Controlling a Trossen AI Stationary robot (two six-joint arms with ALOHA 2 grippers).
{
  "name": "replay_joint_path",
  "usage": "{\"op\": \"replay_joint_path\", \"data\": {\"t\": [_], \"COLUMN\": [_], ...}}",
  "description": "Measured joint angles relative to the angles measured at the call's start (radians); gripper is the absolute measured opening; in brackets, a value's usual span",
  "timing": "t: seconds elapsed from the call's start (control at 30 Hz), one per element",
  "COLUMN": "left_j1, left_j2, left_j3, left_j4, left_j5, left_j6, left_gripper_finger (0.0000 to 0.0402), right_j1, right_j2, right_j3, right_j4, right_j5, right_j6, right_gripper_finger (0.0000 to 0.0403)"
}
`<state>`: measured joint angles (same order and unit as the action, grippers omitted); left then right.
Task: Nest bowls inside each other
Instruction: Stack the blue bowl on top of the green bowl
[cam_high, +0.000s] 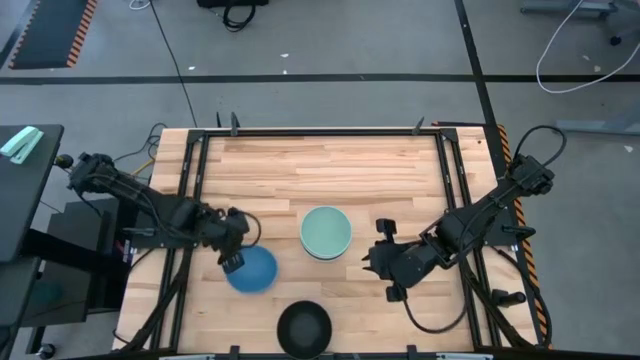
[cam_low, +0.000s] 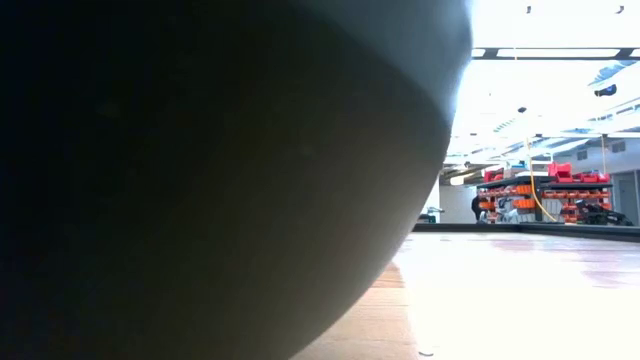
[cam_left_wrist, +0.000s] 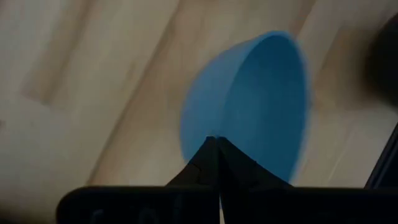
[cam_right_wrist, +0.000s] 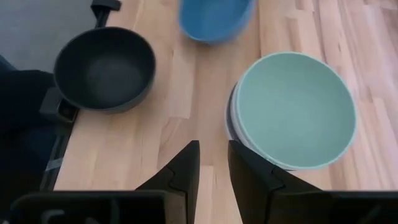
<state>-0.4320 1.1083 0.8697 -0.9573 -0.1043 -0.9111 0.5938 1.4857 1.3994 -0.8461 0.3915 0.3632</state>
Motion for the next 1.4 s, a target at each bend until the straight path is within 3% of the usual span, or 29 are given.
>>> {"op": "replay_joint_path", "data": {"t": [0.27, 0.57, 0.8, 1.03, 1.23, 1.4], "left_j1": [0.149, 0.246, 0.259, 0.261, 0.276, 0.309], "left_j2": [-0.005, -0.003, -0.002, -0.003, -0.002, -0.002], "left_j3": [0.11, 0.224, 0.228, 0.224, 0.136, 0.072], "left_j4": [0.004, 0.004, -0.047, -0.084, -0.228, -0.23], "left_j5": [-0.018, -0.028, -0.036, -0.04, -0.022, -0.019], "left_j6": [0.211, 0.347, 0.347, 0.291, 0.129, 0.132], "left_gripper_finger": [0.0001, 0.0001, 0.0002, 0.0032, 0.0047, 0.006], "right_j1": [0.089, 0.15, 0.142, 0.097, 0.073, 0.067], "right_j2": [-0.006, -0.009, -0.008, -0.008, -0.008, -0.008], "right_j3": [0.0, 0.0, 0.0, 0.0, 0.0, 0.0], "right_j4": [0.0, 0.0, 0.011, 0.032, 0.032, 0.03], "right_j5": [0.087, 0.162, 0.178, 0.132, 0.105, 0.103], "right_j6": [0.001, 0.073, 0.137, 0.195, 0.191, 0.182], "right_gripper_finger": [0.0092, 0.0092, 0.0092, 0.0092, 0.0092, 0.0092]}}
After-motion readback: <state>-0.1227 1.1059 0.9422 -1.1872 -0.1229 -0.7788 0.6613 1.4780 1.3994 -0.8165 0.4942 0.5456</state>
